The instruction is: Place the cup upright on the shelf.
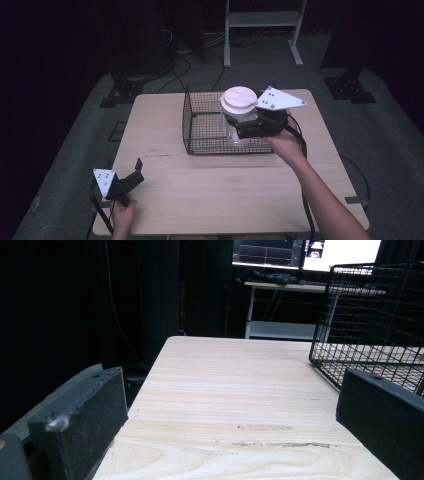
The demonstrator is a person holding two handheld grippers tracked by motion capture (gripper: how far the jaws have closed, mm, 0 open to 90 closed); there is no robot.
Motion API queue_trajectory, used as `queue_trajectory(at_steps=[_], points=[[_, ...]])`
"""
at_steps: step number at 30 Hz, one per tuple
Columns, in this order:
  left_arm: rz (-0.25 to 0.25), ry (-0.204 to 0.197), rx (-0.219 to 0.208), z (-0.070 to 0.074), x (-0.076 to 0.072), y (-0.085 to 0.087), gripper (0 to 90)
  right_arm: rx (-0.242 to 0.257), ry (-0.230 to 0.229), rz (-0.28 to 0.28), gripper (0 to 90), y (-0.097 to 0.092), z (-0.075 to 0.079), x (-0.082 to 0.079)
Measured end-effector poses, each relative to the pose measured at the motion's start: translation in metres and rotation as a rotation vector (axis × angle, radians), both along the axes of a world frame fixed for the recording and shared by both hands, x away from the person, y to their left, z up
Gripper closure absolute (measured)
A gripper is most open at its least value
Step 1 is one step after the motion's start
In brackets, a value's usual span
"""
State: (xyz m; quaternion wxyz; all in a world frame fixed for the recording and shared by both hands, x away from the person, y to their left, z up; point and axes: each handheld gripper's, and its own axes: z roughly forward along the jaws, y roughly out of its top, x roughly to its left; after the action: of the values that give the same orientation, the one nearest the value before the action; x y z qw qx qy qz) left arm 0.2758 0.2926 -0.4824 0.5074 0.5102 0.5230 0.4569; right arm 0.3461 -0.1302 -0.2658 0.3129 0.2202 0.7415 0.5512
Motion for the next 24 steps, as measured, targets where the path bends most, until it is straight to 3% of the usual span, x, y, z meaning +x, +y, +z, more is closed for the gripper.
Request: queue_trajectory(at_steps=[6, 13, 24], points=[[-0.004, -0.003, -0.006, 0.0, 0.0, 0.001, 0.0, 0.026, 0.018, -0.017, 4.3, 0.008, -0.001, 0.02], [-0.015, -0.007, -0.007, 0.0, -0.001, 0.001, 0.0, 0.012, 0.016, -0.039, 4.3, 0.019, -0.004, 0.04], [-0.011, -0.005, -0.006, 0.0, 0.0, 0.0, 0.0, 0.013, 0.007, -0.047, 4.3, 0.031, -0.02, 0.071]])
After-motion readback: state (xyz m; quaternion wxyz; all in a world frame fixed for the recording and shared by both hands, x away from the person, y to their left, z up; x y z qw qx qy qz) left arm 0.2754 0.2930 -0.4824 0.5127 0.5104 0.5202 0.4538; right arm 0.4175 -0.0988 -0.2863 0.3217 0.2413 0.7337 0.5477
